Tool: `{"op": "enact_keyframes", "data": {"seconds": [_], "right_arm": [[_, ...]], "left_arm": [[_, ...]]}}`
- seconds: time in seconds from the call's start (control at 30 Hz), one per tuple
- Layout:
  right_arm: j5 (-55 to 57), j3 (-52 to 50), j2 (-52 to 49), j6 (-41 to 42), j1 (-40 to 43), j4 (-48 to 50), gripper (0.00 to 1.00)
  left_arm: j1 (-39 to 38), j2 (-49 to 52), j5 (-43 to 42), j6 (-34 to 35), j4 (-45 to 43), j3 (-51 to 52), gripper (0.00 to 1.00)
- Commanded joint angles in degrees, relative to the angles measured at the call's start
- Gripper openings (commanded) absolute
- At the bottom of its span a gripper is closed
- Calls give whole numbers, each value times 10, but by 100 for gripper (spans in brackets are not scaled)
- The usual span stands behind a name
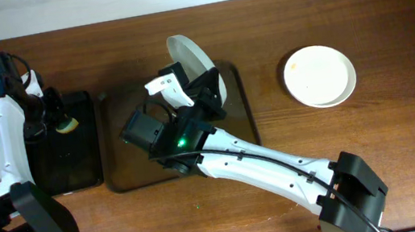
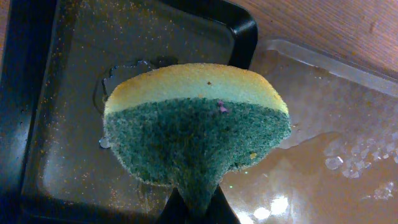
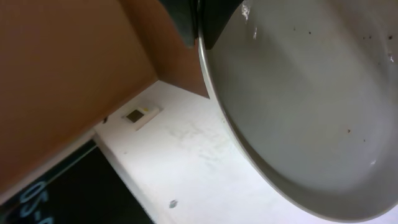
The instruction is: Clean dirty plates on tray and stack at the side
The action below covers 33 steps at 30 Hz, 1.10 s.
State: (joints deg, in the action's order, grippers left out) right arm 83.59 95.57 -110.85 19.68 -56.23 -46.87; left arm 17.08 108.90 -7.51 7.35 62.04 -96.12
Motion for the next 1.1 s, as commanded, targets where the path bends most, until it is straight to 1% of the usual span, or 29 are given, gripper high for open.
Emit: {"op": "enact_keyframes", "data": {"seconds": [0.0,0.1,0.13,0.17,0.23,0.3,0.37,0.43,0.53,0.63,0.77,0.9,0.93,1.0,1.03,1.07], "right_arm": [[-157,2,9,9,27,1,4],[-395,2,43,9,92,2,4],[-500,2,64,9,137,1,4],[-619,2,85,8,204,-3,4],[-717,2,96,7,275,-14,4],[-789,2,96,7,373,-49,4],[-822,2,91,7,460,-86,4],[-823,-1,84,7,560,-108,4],[-823,-35,71,7,634,-84,4],[-819,-88,46,7,674,-30,4],[-816,-147,43,7,694,41,4],[-814,-163,43,7,694,47,5],[-814,-163,43,7,694,49,9],[-812,-163,43,7,694,49,10],[-812,-163,43,7,694,49,20],[-815,-163,43,10,694,50,41]], "left_arm": [[3,-5,5,-5,2,-5,1],[3,-5,5,-5,4,-5,1],[3,-5,5,-5,4,-5,1],[3,-5,5,-5,5,-5,1],[3,-5,5,-5,7,-5,1],[3,-5,5,-5,7,-5,1],[3,-5,5,-5,7,-5,1],[3,-5,5,-5,6,-5,1],[3,-5,5,-5,5,-5,1],[3,-5,5,-5,5,-5,1],[3,-5,5,-5,5,-5,1],[3,-5,5,-5,6,-5,1],[3,-5,5,-5,6,-5,1],[3,-5,5,-5,6,-5,1],[3,-5,5,-5,6,-5,1],[3,-5,5,-5,7,-5,1]]}}
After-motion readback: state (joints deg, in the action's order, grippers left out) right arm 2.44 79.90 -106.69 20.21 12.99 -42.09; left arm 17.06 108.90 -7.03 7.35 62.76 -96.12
